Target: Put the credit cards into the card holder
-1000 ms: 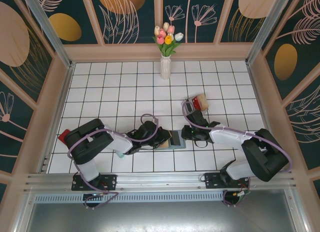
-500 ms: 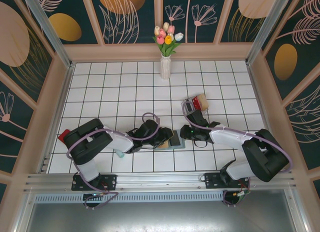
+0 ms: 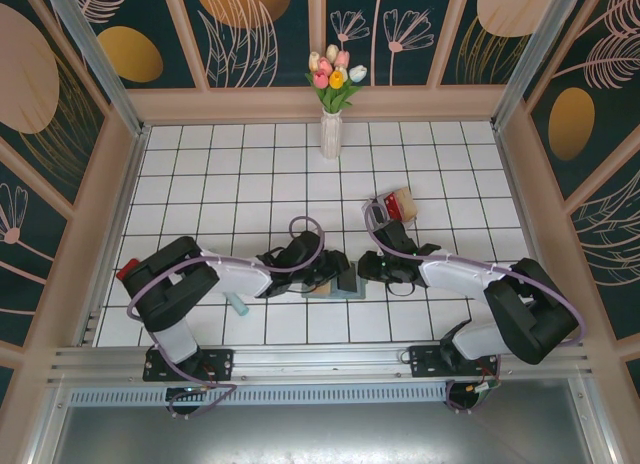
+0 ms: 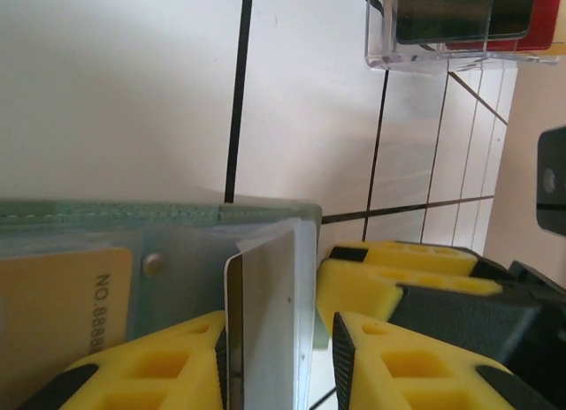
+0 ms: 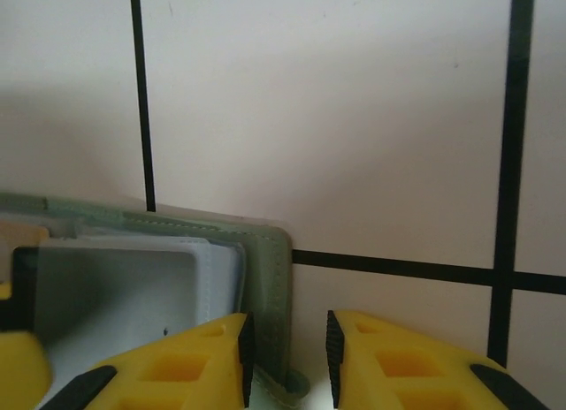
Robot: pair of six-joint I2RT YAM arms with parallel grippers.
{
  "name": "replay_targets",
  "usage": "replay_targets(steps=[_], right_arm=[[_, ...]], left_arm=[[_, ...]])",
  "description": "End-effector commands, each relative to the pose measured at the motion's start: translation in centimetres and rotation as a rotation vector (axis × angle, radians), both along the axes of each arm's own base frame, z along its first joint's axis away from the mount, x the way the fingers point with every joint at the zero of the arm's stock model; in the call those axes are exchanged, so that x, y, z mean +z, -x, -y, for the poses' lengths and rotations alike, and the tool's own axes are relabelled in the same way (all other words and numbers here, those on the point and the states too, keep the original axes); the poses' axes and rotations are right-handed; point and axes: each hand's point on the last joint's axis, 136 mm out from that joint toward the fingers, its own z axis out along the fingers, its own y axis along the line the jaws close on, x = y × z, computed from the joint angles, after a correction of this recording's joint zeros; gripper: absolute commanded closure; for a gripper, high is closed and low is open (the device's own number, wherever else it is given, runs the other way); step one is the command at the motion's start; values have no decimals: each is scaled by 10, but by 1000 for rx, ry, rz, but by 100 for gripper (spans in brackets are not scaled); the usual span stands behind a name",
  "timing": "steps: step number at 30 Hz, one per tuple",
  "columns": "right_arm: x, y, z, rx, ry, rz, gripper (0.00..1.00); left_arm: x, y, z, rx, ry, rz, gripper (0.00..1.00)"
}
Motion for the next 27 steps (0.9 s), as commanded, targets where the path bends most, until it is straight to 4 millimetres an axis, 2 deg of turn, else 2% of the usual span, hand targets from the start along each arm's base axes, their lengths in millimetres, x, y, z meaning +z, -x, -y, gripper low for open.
replay_targets(steps=[1, 5, 7, 10, 16, 18, 19, 24, 27], right_arm=[[-2, 7, -8, 16, -51, -28, 70], [1, 5, -11, 7, -70, -23, 70], [1, 3, -10, -2, -65, -20, 70], [1, 1, -6, -26, -45, -19, 70], [10, -4, 8, -90, -20, 20, 67], [14, -6, 10, -99, -23, 30, 66], [16, -6, 10, -98, -26, 34, 66], [23, -3, 1, -66, -80, 27, 65], [25, -2, -2, -63, -105, 28, 65]], left_arm=[[-19, 5, 2, -69, -115, -8, 64], [-31, 7, -3, -92, -185, -26, 65], [-30, 5, -3, -97, -197, -13, 65], [-23, 3, -3, -108, -213, 14, 65], [-5, -2, -19, -83, -268, 76, 60], [-7, -4, -25, -76, -298, 84, 59], [5, -5, -24, -71, -279, 108, 58], [2, -5, -35, -39, -310, 100, 58], [4, -4, -35, -35, -286, 106, 57]])
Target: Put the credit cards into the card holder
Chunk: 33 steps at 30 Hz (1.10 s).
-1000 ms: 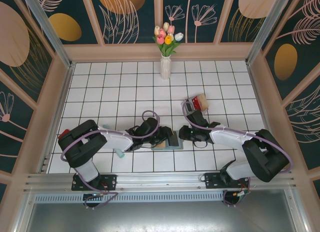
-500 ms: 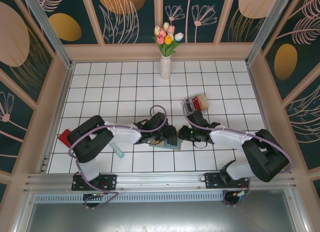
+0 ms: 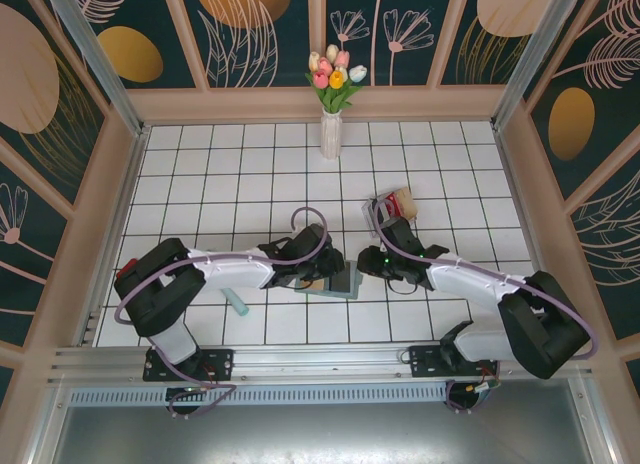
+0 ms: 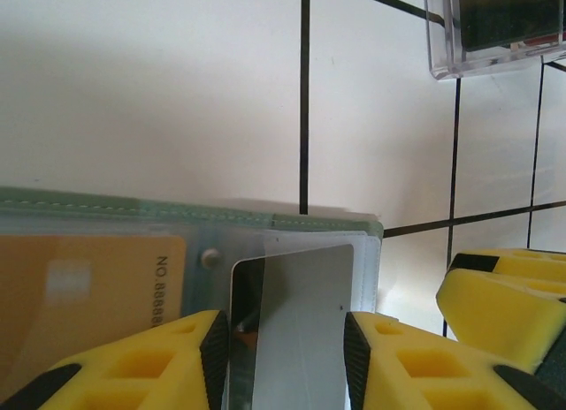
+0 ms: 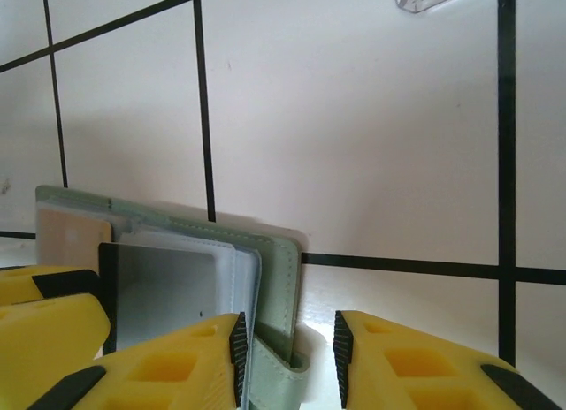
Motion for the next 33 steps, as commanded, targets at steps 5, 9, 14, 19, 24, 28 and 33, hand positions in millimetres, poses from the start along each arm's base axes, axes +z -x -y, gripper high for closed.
replay_targets(steps=[5, 9, 14, 19, 24, 28, 33], right_arm=[[-3, 5, -5, 13, -40, -32, 64], [-7, 7, -7, 18, -40, -42, 64], [-9, 7, -8, 19, -37, -47, 64], [-12, 7, -10, 30, -38, -56, 64], [-12, 8, -12, 35, -49, -54, 64], [-12, 8, -14, 40, -56, -57, 64], [-16, 11, -16, 54, -54, -71, 64]], left_arm=[[0, -4, 5, -19, -23, 11, 57], [-15, -6, 3, -4, -79, -9, 57], [-18, -8, 0, 5, -108, -13, 56], [-7, -9, 1, 1, -96, 6, 56], [-5, -9, -4, 7, -104, 17, 54], [-13, -5, 0, 1, -84, -14, 55], [-12, -1, 19, -26, 20, -40, 55]])
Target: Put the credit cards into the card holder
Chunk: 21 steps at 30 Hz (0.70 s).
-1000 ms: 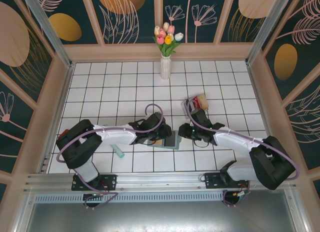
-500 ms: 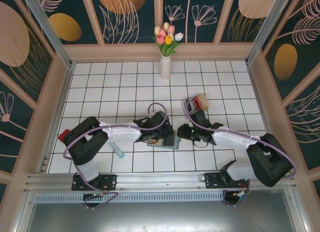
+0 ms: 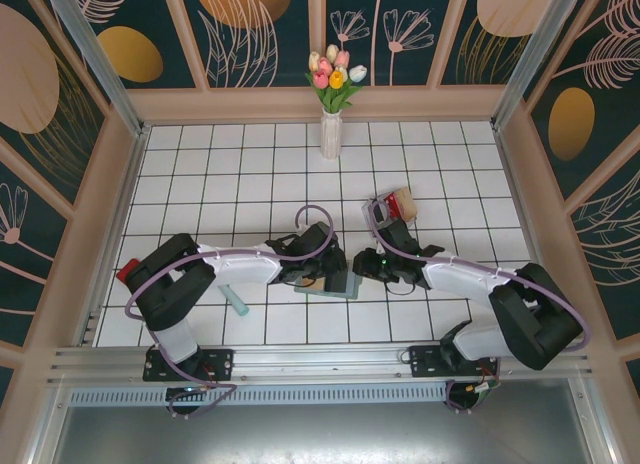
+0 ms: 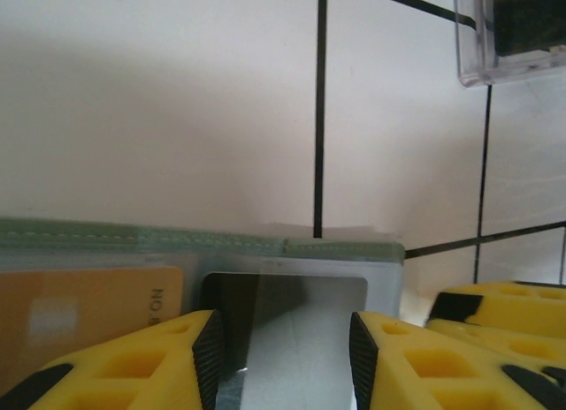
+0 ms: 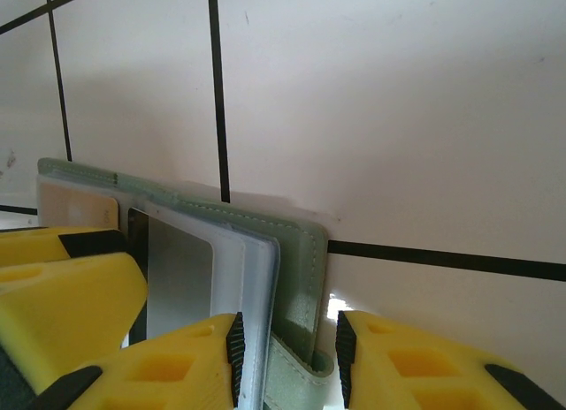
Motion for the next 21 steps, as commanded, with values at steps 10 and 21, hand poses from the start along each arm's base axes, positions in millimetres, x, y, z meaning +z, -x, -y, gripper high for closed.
replay_targets(steps=[10, 21], right_arm=[[-6, 3, -5, 8, -14, -20, 64], [2, 2, -4, 8, -4, 0, 64]], left_arm=[[8, 5, 17, -18, 106, -21, 56], [23, 12, -11, 28, 56, -6, 54]])
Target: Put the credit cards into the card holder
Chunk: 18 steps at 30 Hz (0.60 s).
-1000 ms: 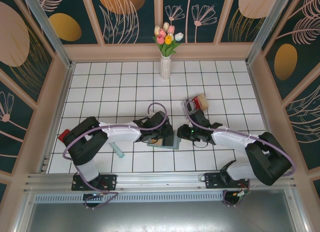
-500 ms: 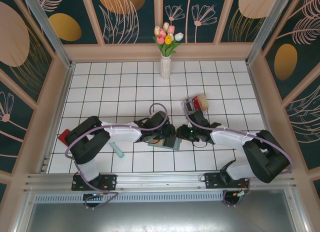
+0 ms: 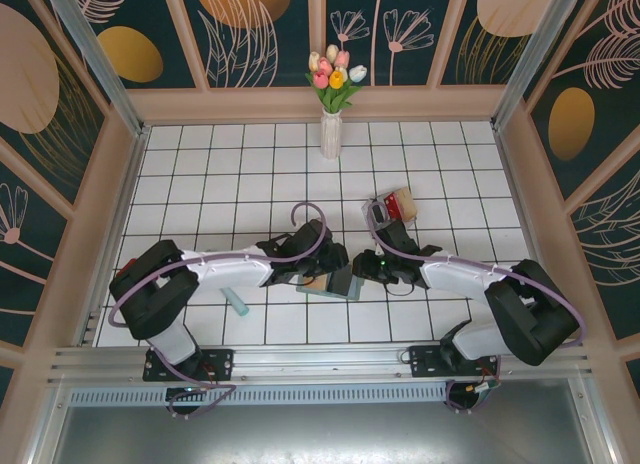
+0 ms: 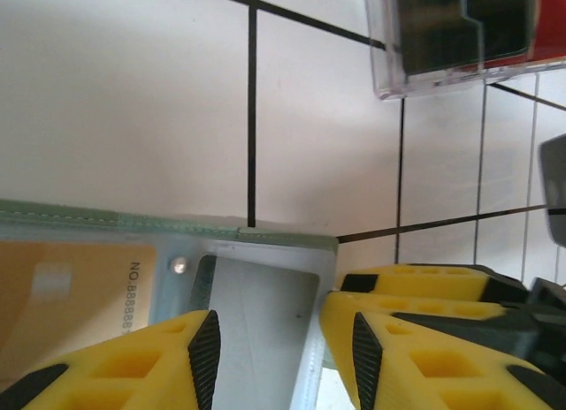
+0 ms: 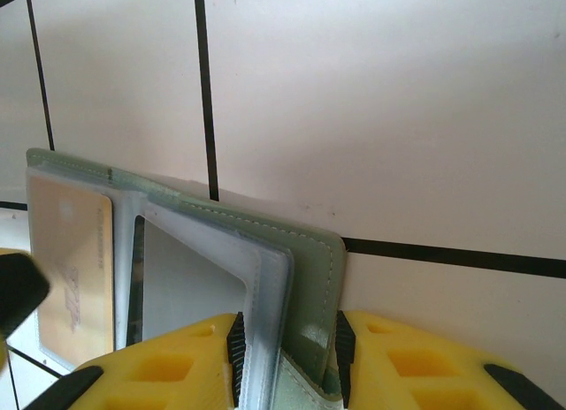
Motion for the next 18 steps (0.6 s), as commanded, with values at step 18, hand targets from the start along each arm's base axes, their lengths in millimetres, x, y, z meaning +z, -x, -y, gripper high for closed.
replay_targets(steps=[18], right_arm=[[3, 3, 0, -4, 1, 9, 64]], left_arm=[[-30, 35, -8, -54, -115, -110, 53]])
